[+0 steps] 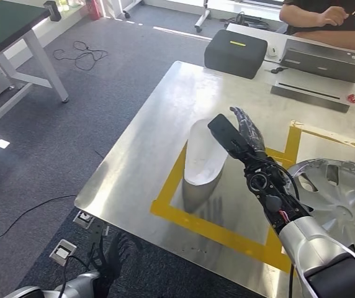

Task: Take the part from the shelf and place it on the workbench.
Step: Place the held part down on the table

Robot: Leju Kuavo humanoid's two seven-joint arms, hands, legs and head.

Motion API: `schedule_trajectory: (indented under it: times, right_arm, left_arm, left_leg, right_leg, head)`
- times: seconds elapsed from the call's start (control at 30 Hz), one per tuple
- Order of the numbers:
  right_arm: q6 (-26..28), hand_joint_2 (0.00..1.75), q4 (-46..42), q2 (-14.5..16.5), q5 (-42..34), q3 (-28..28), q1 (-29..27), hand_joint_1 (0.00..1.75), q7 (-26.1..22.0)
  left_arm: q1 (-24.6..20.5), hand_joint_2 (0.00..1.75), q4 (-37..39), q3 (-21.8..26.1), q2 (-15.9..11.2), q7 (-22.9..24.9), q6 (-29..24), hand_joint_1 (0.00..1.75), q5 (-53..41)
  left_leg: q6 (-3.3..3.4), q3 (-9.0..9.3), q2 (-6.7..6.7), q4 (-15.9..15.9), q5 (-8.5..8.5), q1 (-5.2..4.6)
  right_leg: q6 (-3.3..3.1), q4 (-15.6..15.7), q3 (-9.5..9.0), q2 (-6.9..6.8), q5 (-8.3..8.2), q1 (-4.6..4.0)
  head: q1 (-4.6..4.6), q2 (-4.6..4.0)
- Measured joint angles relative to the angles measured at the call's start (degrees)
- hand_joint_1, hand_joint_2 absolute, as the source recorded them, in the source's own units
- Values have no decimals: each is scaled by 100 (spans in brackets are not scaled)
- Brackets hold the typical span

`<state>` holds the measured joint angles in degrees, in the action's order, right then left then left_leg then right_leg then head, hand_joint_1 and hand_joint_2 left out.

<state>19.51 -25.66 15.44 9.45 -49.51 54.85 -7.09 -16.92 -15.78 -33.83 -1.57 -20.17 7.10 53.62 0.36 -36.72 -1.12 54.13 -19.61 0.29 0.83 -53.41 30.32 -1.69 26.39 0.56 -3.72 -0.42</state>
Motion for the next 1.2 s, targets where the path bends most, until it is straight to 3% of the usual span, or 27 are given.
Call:
schedule_trajectory:
  times: [0.37,0.43,0.53,0.63,0.77,1.0,1.2]
  right_arm:
    - [46,0,24,-76,-19,107,2,0,35]
    - [-136,0,4,-96,-310,162,-9,0,-223]
    - [-948,0,-273,-200,-1360,391,-127,0,-867]
    - [-1668,0,-1009,-458,-2386,615,-472,0,-984]
    - [-1880,0,-2306,-951,-3116,838,-1137,0,-880]
    - [-1755,0,-4386,-1716,-3354,1226,-2529,0,-928]
    - [-1724,0,-5605,-2098,-3267,1494,-3347,0,-1037]
  left_arm:
    - [-12,0,0,-3,9,15,-9,0,3]
    - [-13,0,0,-4,12,19,-9,0,20]
    - [-13,0,0,-19,10,-2,-1,0,75]
    - [-10,0,0,-40,-11,-58,11,0,145]
    - [10,0,0,-44,-92,-156,14,0,261]
    - [59,0,0,-44,-291,-245,31,0,384]
    - [88,0,0,-44,-372,-296,25,0,405]
  left_leg:
    - [0,0,1,0,7,1]
    - [0,0,1,0,9,1]
    - [-1,1,2,0,10,2]
    - [-1,1,2,0,10,2]
    - [-4,2,20,0,5,1]
    - [-5,13,76,11,-40,-10]
    - [30,18,87,39,-99,-34]
  right_leg:
    - [0,0,1,1,-6,0]
    - [0,0,1,1,-8,-1]
    - [0,0,0,1,-11,-1]
    - [1,1,-2,1,-11,-1]
    - [5,4,1,17,-17,-1]
    - [48,8,2,84,-37,2]
    - [84,8,-14,97,1,15]
  head:
    - [14,0]
    - [17,0]
    - [20,0]
    - [26,0]
    - [34,0]
    - [35,0]
    - [34,0]
